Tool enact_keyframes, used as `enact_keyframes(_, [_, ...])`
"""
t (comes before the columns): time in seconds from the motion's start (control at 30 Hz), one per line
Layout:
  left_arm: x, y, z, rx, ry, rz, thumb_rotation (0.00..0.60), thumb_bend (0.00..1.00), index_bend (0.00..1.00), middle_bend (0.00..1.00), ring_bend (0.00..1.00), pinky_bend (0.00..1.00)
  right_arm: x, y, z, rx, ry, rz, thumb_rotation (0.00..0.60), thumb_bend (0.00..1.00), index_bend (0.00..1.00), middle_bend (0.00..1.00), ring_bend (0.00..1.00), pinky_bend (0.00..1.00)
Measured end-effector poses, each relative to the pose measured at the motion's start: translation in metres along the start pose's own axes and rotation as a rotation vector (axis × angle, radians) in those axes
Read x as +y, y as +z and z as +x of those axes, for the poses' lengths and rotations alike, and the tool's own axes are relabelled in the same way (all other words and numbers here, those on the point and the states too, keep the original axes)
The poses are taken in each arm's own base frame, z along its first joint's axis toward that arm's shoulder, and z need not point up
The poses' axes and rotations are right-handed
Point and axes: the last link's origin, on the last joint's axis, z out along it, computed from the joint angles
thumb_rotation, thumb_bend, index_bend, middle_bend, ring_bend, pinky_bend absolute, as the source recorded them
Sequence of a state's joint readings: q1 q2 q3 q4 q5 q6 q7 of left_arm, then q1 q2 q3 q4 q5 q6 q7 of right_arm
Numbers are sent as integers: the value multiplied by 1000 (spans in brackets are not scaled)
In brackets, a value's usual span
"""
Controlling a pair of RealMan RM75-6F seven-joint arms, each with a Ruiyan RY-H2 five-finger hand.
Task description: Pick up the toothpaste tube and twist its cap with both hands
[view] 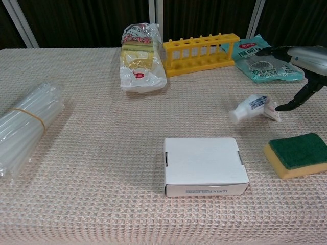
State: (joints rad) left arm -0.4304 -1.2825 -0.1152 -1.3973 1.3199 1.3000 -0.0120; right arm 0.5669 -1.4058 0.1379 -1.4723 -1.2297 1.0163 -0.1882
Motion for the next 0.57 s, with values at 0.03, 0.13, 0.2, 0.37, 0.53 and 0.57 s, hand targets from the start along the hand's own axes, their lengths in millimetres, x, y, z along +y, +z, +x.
enact_keyframes(0.03, [0,-2,0,-1,0,2,0,0,114,150,104,186,1,-1,1,8,-1,-1,600,0,0,0,0,0])
enact_keyframes(0.13, [-2,-11,1,-3,2,14,0,0,113,150,104,186,6,-10,7,51,-10,-13,600,0,0,0,0,0])
enact_keyframes(0.2, [-3,-20,0,-8,1,26,0,0,113,149,104,186,13,-22,12,91,-29,-40,600,0,0,0,0,0])
enact_keyframes(0.37, [-8,-45,-1,-17,7,56,0,0,113,150,104,186,44,-68,21,196,-76,-183,600,0,0,0,0,0])
enact_keyframes(0.53, [-15,-77,-3,-14,32,89,0,0,113,150,104,185,77,-130,20,276,-98,-362,600,0,0,0,0,0])
enact_keyframes(0.57, [-15,-82,-3,-12,35,93,0,0,113,150,104,185,83,-144,18,291,-98,-399,600,0,0,0,0,0])
